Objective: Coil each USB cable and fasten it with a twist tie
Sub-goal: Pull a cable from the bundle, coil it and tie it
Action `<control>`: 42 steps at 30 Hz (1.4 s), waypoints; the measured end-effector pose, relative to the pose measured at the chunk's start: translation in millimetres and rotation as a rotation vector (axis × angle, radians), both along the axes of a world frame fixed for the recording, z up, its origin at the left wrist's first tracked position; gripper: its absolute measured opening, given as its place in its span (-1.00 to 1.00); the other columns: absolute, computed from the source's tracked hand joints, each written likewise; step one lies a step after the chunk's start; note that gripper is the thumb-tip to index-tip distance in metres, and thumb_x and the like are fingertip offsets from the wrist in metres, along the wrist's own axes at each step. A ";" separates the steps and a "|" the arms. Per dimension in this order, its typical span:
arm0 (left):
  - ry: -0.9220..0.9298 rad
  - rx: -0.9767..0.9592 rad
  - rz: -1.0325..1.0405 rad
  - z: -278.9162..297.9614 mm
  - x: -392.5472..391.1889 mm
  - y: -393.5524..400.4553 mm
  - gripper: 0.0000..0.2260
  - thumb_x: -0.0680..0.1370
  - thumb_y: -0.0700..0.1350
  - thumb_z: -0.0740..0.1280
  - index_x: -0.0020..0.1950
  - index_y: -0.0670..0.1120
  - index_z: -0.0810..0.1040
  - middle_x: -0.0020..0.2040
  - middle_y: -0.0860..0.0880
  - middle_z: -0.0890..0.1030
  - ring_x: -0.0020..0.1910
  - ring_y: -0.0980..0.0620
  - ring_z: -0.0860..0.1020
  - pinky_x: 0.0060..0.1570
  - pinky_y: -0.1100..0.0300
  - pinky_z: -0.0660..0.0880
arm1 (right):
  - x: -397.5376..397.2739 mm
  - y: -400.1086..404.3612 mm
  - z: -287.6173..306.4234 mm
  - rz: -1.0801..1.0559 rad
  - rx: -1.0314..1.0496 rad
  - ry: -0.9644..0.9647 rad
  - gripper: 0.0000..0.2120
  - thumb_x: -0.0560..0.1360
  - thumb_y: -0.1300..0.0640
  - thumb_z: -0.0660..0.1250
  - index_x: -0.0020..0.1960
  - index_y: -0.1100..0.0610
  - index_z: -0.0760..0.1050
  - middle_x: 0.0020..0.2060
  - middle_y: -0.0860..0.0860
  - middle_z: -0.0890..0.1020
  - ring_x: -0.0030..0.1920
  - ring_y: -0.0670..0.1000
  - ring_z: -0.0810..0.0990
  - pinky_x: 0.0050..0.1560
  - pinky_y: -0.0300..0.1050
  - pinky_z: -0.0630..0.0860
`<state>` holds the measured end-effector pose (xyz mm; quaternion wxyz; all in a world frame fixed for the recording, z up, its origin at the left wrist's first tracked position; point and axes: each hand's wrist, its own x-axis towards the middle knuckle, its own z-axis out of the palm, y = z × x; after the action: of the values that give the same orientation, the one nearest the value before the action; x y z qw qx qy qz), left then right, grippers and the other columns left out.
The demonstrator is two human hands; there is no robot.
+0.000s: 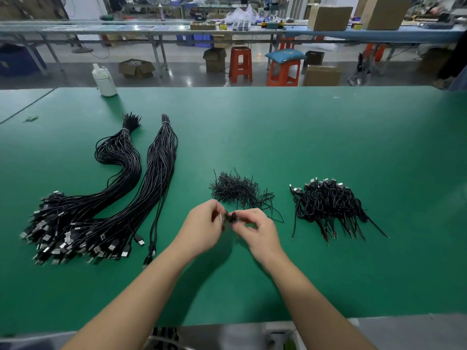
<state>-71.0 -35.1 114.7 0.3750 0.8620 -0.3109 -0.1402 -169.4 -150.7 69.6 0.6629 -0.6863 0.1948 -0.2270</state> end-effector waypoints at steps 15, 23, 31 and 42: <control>-0.624 -0.074 -0.171 -7.1 -9.5 6.2 -0.88 0.54 -0.24 0.36 -0.10 -0.08 0.45 -0.19 0.01 0.48 -0.28 -0.04 0.47 -0.31 0.13 0.39 | -1.5 -0.7 21.3 0.092 0.379 -0.001 -0.89 0.63 0.29 0.25 0.06 0.16 0.53 -0.23 0.17 0.66 -0.29 0.02 0.62 -0.13 -0.11 0.62; -0.272 -0.207 -0.019 -9.0 -6.2 2.3 -0.89 0.59 -0.15 0.32 -0.11 0.00 0.45 -0.21 0.12 0.51 -0.20 0.13 0.46 -0.19 0.20 0.32 | -4.1 -6.2 28.2 0.093 0.199 -0.017 -0.72 0.45 0.46 0.41 0.14 0.28 0.60 -0.09 0.12 0.65 -0.14 -0.09 0.63 -0.07 -0.27 0.59; -0.696 -0.012 -0.119 4.0 -19.0 -1.7 -0.87 0.45 -0.25 0.42 -0.14 -0.09 0.48 -0.23 -0.05 0.51 -0.32 -0.12 0.48 -0.30 0.06 0.39 | 1.3 -8.6 26.8 0.052 0.315 0.053 -0.90 0.59 0.18 0.35 -0.04 0.15 0.63 -0.29 0.01 0.69 -0.31 -0.06 0.62 -0.23 -0.24 0.56; -0.343 -0.078 -0.009 -7.3 -9.0 -4.3 -0.93 0.62 -0.17 0.24 -0.05 -0.03 0.42 -0.09 -0.03 0.52 -0.14 -0.12 0.51 -0.13 0.01 0.44 | -2.7 -7.8 19.1 0.182 0.413 -0.038 -0.70 0.55 0.46 0.27 0.13 0.14 0.60 -0.14 0.06 0.72 -0.13 -0.04 0.69 0.01 -0.23 0.60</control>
<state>-79.9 -39.4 107.5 0.3490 0.8567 -0.3793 0.0196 -172.1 -158.5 88.7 0.8107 -0.5464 0.1617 -0.1343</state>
